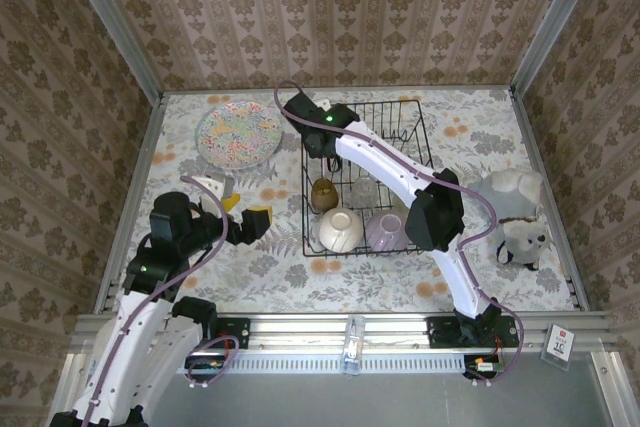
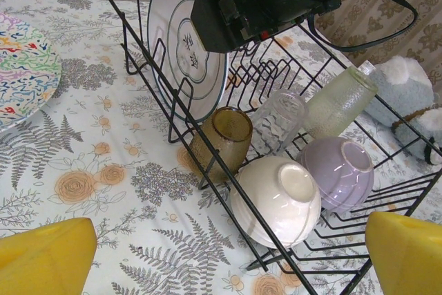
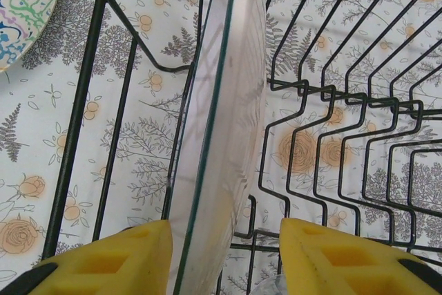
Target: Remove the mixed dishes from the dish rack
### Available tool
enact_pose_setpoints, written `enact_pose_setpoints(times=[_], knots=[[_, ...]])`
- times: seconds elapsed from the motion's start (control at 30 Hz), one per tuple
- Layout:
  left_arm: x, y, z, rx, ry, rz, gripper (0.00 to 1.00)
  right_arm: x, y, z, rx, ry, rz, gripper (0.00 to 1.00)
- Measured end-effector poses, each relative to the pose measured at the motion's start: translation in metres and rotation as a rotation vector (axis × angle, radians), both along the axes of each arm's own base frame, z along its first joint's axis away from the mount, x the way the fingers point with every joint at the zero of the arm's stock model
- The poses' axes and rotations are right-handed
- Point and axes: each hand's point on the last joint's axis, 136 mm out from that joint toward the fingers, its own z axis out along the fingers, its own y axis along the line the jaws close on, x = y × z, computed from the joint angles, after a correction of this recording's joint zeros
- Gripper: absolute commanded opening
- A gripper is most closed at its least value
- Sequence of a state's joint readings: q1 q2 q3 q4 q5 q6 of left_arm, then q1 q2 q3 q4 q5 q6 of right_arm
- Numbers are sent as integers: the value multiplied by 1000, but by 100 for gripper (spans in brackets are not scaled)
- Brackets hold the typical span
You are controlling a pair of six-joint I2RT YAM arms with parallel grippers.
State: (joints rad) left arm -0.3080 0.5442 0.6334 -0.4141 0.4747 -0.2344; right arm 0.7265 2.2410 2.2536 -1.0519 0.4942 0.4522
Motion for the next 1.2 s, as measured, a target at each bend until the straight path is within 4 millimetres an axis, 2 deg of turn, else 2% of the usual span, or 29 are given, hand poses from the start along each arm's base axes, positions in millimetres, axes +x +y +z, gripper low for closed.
enact_pose_setpoints(times=[0.1,0.43,0.77,0.9,1.2], knots=[[0,0,0,0,0,0,100,1,0,4,11,-7,-9,42],[0,0,0,0,0,0,100,9,0,39,63,-76,-77,32],[-2,1,4,-5,-15,-1,100,11,-1,35,54,-81,-130,27],[-3,0,5,-8,-22,-4,100,11,-2,35,60,-84,-149,20],[-6,-2,6,-17,-22,-21,100,6,-4,28,54,-77,-192,22]])
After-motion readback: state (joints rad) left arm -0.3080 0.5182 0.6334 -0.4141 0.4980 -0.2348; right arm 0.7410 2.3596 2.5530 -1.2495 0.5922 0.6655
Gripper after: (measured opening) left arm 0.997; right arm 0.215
